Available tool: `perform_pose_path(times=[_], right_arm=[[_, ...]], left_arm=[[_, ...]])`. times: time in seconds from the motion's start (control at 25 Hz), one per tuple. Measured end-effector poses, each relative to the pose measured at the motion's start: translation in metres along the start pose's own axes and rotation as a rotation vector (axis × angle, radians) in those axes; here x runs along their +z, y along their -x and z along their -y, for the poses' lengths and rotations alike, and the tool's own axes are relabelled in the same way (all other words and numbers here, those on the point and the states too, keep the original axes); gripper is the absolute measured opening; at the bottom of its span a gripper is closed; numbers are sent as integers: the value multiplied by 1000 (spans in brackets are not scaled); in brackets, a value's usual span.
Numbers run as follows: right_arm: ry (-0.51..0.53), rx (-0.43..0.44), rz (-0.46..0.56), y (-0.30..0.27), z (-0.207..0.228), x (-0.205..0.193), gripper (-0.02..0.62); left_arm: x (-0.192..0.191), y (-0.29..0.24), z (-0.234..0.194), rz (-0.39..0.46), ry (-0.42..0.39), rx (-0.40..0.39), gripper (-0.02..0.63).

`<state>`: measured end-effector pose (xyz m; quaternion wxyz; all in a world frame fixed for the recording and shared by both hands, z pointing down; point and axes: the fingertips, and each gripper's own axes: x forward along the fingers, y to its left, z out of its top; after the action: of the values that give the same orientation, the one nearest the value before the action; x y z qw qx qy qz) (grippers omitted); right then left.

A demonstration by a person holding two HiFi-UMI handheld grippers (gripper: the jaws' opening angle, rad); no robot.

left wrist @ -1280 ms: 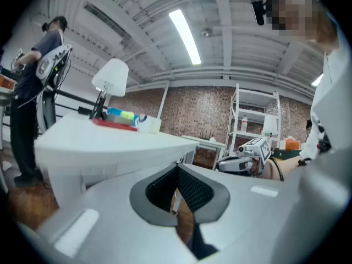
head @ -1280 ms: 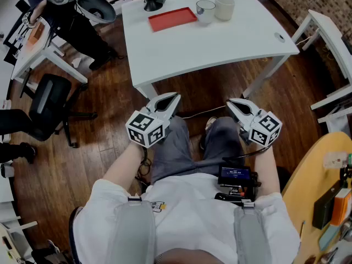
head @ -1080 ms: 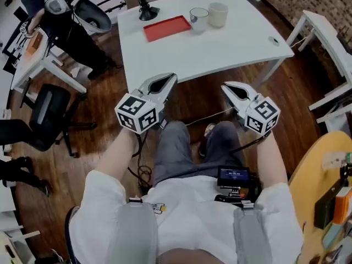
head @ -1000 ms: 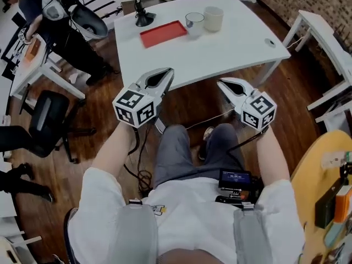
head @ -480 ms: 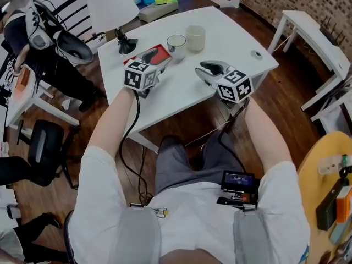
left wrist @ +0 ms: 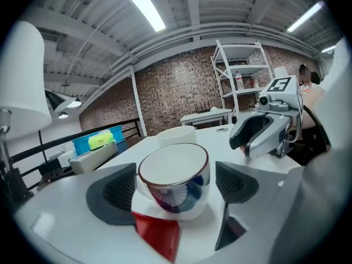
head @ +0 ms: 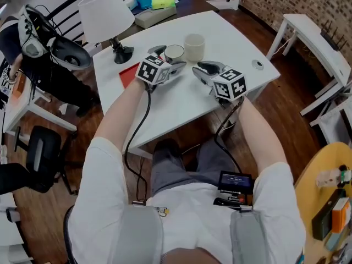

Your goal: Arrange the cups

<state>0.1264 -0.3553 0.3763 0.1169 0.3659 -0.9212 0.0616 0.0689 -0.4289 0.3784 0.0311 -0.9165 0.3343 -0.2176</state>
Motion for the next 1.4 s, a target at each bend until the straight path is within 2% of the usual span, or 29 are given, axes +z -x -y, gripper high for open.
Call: perform_pose_path(times=[0.16,0.36,0.64,0.84,1.04,1.28,1.4], right_arm=[[-74,23,24,-8,7,-1,87],[-74,42,5,-19,7,-1,69],[-89,1,-21,-23,12,-1,66],[-97,-3,-45,-25,11,-6,61],[-101,3,-64,-28,7,-6,60],[-108,7,-85,-29,7,-8,55],[-109,7,-84,-29,6,-9,54]], left_arm=[[-1,-7,-4,6,-8,31,426],[-1,-6,-5,19,6,43,419],[0,3,2,23,22,41,414],[12,21,4,68,33,37,414],[19,61,-22,77,16,66,414],[-12,118,-73,33,15,127,414],[-31,138,-92,18,20,134,414]])
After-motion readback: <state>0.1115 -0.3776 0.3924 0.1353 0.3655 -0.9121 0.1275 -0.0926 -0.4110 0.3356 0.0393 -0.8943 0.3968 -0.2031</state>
